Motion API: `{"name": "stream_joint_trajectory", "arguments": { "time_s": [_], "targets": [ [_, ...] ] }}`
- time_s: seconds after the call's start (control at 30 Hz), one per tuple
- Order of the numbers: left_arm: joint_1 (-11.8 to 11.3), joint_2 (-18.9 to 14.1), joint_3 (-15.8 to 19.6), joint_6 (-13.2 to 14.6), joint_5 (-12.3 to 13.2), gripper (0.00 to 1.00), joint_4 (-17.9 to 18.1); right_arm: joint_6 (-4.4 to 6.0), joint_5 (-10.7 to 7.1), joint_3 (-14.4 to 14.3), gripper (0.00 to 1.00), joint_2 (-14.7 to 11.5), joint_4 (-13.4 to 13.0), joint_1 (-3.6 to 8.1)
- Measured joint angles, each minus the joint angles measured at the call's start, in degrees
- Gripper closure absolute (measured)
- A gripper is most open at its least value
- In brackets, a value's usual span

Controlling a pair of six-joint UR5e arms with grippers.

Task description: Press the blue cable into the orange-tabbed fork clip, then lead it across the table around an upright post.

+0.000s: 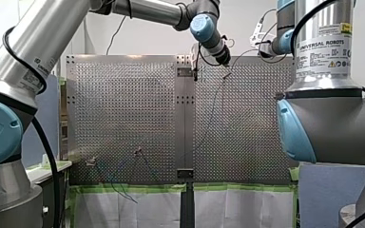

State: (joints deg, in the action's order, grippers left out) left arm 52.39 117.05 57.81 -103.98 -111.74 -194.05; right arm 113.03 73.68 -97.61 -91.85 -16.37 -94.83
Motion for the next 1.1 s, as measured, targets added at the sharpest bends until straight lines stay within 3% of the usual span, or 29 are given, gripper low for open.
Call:
{"name": "stream_joint_trajectory", "arguments": {
  "time_s": [0.33,0.53,0.83,1.1],
  "targets": [
    [-0.7,2.3,-0.3,-4.4,4.1,0.01,0.1,0.01,-0.7,0.1,1.0,-0.2,-0.1,-0.66],
    [-1.6,2.5,-2.4,-7.3,6.0,0.01,1.8,0.01,-1.53,0.1,1.0,-0.2,-0.1,-1.14],
    [-2.5,3.2,-6.7,-12.1,5.7,0.01,6.3,0.02,-2.15,0.2,1.0,-0.6,-0.2,-2.0],
    [-2.6,6.4,-7.8,-16.3,5.6,0.01,6.6,0.29,-2.54,0.3,1.0,-1.1,-0.2,-2.4]
  ]
}}
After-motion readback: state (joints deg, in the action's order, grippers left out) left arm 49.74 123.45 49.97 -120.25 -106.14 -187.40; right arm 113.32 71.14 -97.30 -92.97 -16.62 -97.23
